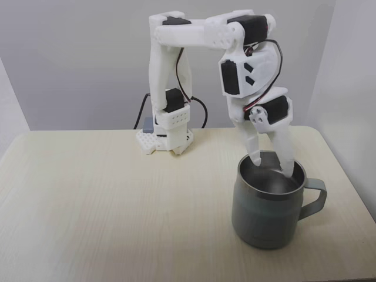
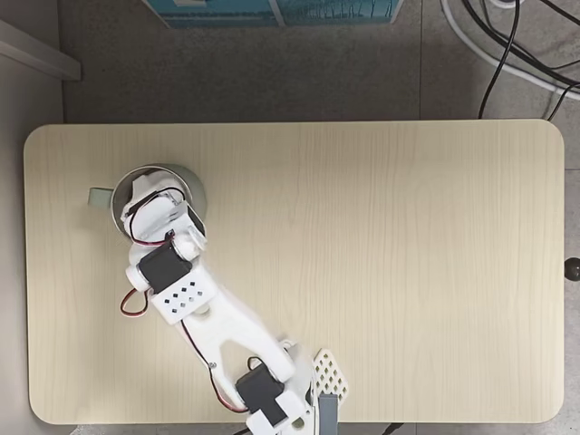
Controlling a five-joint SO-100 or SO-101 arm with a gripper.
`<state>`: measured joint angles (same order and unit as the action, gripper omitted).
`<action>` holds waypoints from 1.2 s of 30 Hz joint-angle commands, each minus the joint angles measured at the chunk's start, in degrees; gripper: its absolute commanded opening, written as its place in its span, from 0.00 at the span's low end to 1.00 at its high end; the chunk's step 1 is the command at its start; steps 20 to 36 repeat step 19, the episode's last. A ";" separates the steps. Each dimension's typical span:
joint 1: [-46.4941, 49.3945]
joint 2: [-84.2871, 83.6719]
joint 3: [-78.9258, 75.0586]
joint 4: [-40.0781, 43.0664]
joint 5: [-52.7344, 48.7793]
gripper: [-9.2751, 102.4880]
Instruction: Grasp a dressing and put it in the cup.
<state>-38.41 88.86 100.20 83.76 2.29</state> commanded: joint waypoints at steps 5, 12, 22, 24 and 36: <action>-3.78 -2.20 0.26 0.70 0.79 0.30; -4.04 -3.96 0.00 1.32 0.70 0.30; -4.48 -5.54 -0.35 1.76 0.62 0.29; -4.48 -5.54 -0.35 1.76 0.62 0.29; -4.48 -5.54 -0.35 1.76 0.62 0.29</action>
